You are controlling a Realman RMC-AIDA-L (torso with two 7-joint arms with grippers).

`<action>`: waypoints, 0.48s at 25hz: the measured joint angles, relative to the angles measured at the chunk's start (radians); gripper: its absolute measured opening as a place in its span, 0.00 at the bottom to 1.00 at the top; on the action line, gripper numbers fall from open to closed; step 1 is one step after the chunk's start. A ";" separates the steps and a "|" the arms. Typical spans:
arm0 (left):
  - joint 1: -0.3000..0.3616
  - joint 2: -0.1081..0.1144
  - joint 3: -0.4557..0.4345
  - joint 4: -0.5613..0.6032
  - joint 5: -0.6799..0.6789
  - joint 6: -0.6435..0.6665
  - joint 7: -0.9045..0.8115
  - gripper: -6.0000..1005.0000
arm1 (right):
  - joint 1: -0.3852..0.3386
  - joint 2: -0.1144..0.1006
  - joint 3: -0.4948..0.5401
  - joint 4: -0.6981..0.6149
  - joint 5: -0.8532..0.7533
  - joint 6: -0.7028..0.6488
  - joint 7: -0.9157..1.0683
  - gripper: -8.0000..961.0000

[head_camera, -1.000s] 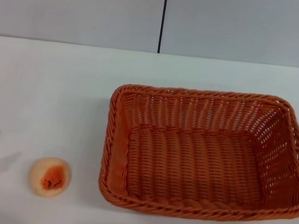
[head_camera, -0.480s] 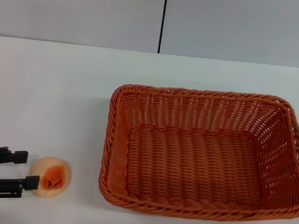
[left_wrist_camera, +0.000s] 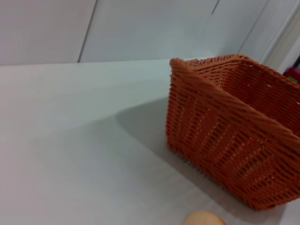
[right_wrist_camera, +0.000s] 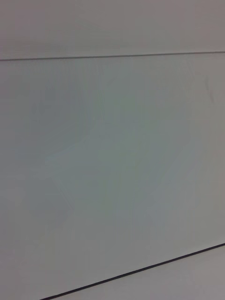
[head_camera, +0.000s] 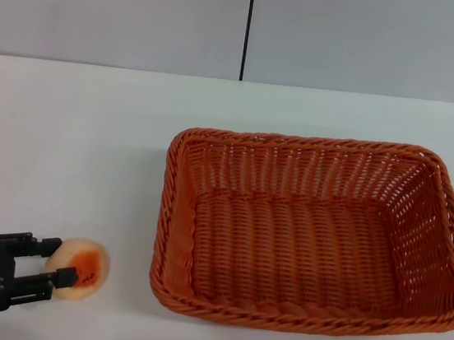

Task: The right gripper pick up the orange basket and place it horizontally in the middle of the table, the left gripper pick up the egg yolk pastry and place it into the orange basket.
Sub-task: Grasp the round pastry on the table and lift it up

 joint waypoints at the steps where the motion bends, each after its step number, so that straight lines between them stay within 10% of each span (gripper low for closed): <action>1: 0.000 0.001 -0.003 -0.003 -0.002 0.004 0.017 0.75 | -0.001 0.000 0.000 0.000 0.000 -0.001 0.000 0.63; 12: 0.010 0.003 -0.012 -0.003 -0.008 0.034 0.079 0.35 | -0.005 0.002 0.000 0.010 0.000 -0.006 0.000 0.63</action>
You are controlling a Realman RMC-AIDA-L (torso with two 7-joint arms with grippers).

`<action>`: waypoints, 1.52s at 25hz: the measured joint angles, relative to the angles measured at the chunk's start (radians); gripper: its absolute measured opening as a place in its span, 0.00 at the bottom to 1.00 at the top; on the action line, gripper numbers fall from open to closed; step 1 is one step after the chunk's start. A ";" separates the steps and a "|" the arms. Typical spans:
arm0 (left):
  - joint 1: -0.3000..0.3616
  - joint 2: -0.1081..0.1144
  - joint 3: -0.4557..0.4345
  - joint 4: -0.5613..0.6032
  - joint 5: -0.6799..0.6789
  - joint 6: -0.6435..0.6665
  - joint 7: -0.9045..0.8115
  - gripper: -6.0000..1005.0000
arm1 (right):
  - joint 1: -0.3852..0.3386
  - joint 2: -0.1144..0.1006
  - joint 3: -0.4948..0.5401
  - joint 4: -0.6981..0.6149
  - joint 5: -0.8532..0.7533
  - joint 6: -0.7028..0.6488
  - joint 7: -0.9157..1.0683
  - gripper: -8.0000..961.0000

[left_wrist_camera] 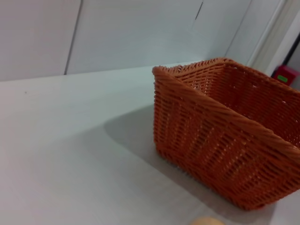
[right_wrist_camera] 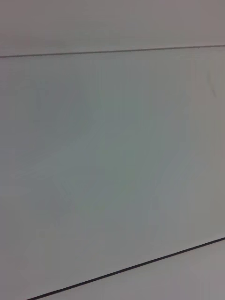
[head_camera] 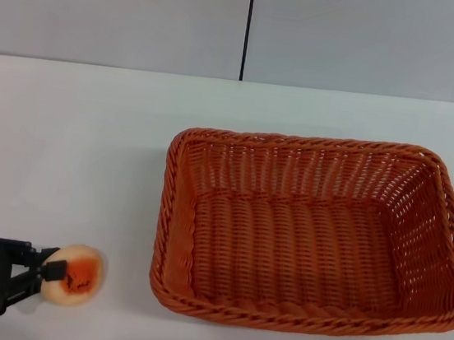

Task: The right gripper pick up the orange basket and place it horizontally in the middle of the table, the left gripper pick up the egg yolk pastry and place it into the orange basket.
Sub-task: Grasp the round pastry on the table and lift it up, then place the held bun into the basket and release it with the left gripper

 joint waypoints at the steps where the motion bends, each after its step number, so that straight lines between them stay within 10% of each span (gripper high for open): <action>1: 0.001 0.001 -0.015 0.000 -0.004 0.009 -0.002 0.31 | 0.000 0.000 0.000 0.000 0.000 0.000 0.000 0.63; 10: -0.002 0.010 -0.149 0.008 -0.235 0.233 -0.068 0.12 | 0.004 0.000 0.000 0.000 0.000 0.000 0.000 0.63; 23: -0.049 -0.017 0.512 -0.052 -0.801 0.181 -0.086 0.07 | 0.006 -0.002 0.001 0.001 -0.001 0.003 0.005 0.63; 30: -0.115 -0.017 0.603 -0.201 -0.865 0.101 -0.009 0.07 | 0.004 -0.002 0.002 0.002 -0.001 0.000 0.002 0.63; 38: -0.123 -0.017 0.687 -0.213 -0.868 0.100 0.024 0.30 | 0.001 -0.002 0.009 0.003 -0.003 -0.001 0.001 0.63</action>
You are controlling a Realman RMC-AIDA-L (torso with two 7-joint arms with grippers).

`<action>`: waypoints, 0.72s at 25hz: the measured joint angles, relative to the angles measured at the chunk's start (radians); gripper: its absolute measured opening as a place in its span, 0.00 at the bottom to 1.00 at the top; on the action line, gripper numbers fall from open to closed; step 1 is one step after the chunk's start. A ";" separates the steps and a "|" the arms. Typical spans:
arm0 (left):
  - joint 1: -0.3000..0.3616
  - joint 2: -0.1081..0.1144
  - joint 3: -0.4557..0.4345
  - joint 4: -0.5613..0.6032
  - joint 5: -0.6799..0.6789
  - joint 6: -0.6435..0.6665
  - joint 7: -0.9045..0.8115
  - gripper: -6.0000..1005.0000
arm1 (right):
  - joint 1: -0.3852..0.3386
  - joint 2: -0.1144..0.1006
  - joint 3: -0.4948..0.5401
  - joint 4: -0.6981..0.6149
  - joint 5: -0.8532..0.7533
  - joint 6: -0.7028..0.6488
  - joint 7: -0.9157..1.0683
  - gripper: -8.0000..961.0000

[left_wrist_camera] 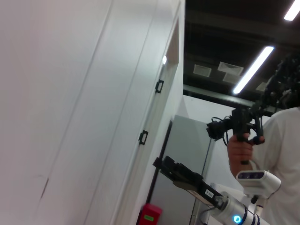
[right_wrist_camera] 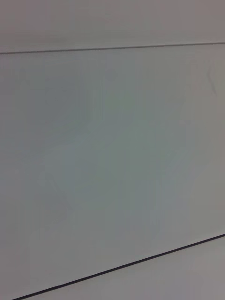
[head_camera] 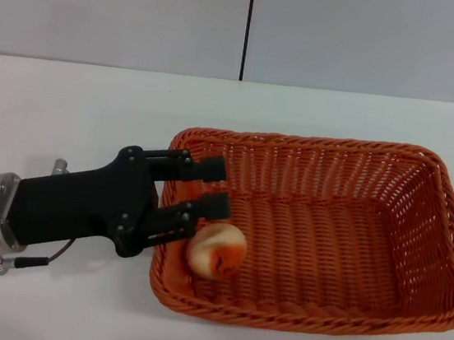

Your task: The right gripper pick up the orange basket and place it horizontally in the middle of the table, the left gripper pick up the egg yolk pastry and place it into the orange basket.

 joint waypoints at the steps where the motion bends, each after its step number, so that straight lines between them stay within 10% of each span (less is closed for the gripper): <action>1: 0.003 0.001 -0.003 0.000 -0.002 0.000 0.000 0.35 | -0.001 0.000 0.000 0.000 0.000 0.000 0.000 0.63; 5: 0.038 0.013 -0.072 0.006 -0.020 0.001 0.006 0.50 | -0.003 0.000 0.006 0.000 -0.001 -0.001 -0.001 0.63; 18: 0.313 0.024 -0.733 0.059 -0.017 -0.009 0.187 0.79 | 0.015 0.004 0.326 0.247 0.003 -0.051 -0.192 0.63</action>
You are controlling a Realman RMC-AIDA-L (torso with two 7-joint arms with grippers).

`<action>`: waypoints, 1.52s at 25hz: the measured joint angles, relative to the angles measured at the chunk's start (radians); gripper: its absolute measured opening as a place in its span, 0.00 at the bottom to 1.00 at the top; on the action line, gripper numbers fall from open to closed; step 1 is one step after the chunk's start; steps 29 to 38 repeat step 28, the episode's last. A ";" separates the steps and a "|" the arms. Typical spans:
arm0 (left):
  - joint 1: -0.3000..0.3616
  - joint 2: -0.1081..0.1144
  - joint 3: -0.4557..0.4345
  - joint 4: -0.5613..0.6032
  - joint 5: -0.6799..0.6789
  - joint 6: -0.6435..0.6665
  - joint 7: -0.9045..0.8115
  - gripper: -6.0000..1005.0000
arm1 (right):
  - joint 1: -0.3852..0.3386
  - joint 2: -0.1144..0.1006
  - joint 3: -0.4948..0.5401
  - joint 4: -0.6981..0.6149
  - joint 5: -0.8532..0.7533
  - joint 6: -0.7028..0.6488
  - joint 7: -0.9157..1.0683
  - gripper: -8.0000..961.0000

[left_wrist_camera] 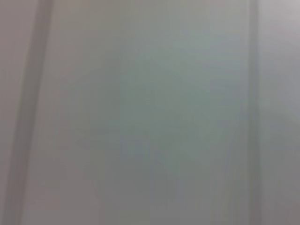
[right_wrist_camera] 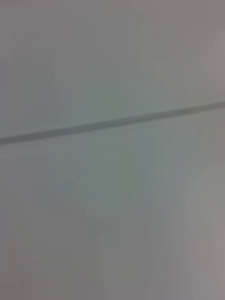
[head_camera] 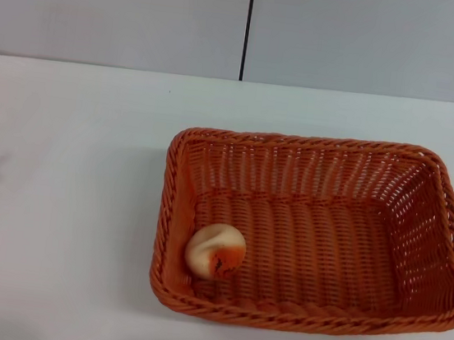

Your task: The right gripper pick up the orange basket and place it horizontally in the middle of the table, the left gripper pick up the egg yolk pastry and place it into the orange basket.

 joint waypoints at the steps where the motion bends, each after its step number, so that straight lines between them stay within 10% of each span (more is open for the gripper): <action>1: 0.018 -0.002 -0.039 -0.008 0.000 -0.002 0.026 0.79 | 0.000 0.000 0.000 0.000 0.000 0.000 0.000 0.63; 9: 0.095 -0.007 -0.319 -0.218 0.004 -0.006 0.274 0.78 | 0.033 0.002 0.132 0.170 0.004 -0.067 -0.151 0.63; 38: 0.130 -0.009 -0.321 -0.281 0.018 -0.023 0.306 0.78 | 0.082 0.003 0.144 0.207 0.003 -0.114 -0.238 0.63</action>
